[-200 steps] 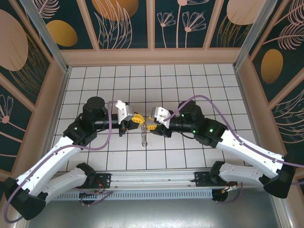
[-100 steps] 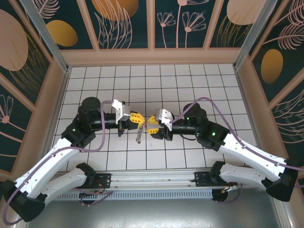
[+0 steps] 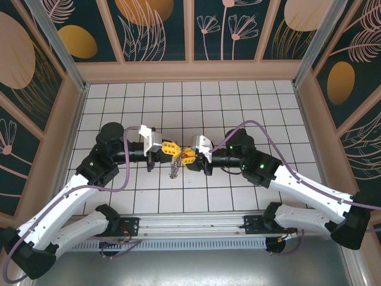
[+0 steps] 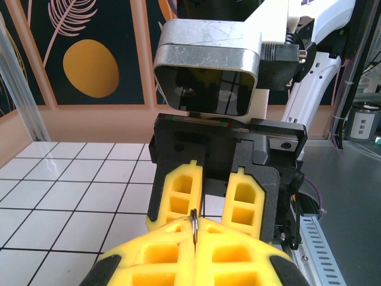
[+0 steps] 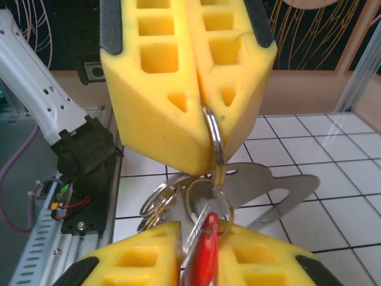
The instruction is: Put the keys on the keyring
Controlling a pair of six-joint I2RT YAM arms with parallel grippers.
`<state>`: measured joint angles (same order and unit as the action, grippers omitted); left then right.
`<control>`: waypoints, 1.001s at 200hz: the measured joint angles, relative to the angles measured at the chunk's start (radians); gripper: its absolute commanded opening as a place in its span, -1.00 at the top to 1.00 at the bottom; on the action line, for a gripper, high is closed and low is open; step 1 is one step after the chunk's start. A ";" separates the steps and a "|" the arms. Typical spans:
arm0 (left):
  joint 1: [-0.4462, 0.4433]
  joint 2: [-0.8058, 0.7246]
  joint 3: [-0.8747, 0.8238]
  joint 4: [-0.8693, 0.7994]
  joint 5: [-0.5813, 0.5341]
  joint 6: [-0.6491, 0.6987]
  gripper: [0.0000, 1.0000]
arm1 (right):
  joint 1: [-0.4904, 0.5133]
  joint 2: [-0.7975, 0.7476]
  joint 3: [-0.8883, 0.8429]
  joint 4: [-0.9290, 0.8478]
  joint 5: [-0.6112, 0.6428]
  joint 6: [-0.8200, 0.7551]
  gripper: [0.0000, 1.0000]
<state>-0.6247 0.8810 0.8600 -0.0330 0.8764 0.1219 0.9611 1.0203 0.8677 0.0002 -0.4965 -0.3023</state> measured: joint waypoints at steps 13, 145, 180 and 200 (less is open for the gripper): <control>0.000 -0.004 -0.001 0.000 0.000 0.000 1.00 | 0.000 0.000 0.000 0.002 0.003 -0.002 0.81; 0.000 -0.013 -0.010 0.000 -0.001 0.000 1.00 | 0.000 -0.091 0.003 -0.020 0.108 -0.035 1.00; 0.000 -0.013 -0.011 -0.001 -0.014 0.005 1.00 | 0.000 -0.090 0.030 -0.034 0.121 -0.053 1.00; 0.000 -0.010 -0.011 -0.001 -0.024 0.013 1.00 | 0.001 -0.075 0.055 -0.056 0.134 -0.062 1.00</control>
<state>-0.6247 0.8715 0.8490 -0.0338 0.8528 0.1349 0.9623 0.9451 0.9226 -0.0555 -0.3630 -0.3645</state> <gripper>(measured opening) 0.063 0.060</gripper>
